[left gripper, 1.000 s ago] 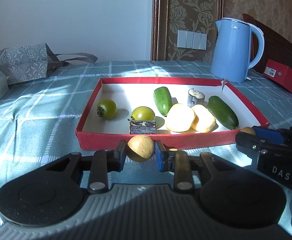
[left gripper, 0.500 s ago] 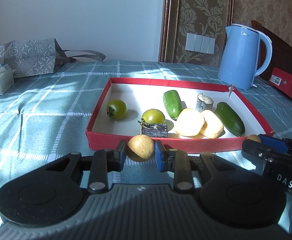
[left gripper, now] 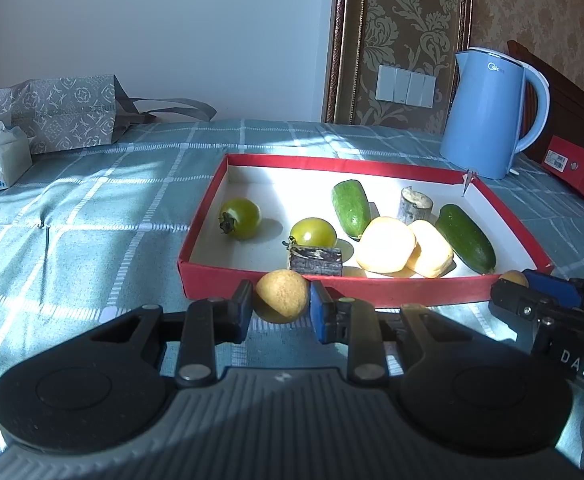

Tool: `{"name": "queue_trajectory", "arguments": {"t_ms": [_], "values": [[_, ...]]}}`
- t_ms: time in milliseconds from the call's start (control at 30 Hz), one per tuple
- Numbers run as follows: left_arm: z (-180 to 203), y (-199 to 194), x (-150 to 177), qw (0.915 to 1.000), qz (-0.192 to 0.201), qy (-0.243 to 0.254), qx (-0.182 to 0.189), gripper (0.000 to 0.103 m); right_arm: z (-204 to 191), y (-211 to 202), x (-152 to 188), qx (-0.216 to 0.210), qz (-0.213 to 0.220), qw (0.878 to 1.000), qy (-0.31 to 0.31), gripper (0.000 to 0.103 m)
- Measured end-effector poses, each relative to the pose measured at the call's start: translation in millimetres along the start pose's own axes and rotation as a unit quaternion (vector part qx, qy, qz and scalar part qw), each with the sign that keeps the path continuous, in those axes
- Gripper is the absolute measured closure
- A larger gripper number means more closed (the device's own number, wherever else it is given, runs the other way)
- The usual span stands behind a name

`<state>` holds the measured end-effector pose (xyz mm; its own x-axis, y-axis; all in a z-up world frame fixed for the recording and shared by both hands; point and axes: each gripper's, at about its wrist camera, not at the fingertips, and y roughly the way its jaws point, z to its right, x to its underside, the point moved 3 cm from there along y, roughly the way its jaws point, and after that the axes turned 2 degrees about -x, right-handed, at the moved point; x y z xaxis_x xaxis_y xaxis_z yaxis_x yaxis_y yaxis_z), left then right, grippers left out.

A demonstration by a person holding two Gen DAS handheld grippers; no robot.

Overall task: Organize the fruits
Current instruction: 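Carry the tan round fruit into the tray and open the left gripper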

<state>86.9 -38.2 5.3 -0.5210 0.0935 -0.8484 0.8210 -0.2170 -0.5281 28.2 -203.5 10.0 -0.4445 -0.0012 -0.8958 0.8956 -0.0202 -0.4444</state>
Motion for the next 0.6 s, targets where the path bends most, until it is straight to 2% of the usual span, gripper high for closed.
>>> {"name": "queue_trajectory", "arguments": {"t_ms": [600], "values": [[3.3,4.4,1.7,0.9999,-0.012,0.008,0.0,0.076,0.3,-0.2,-0.8,-0.001,0.001,1.0,0.001,0.074]]}}
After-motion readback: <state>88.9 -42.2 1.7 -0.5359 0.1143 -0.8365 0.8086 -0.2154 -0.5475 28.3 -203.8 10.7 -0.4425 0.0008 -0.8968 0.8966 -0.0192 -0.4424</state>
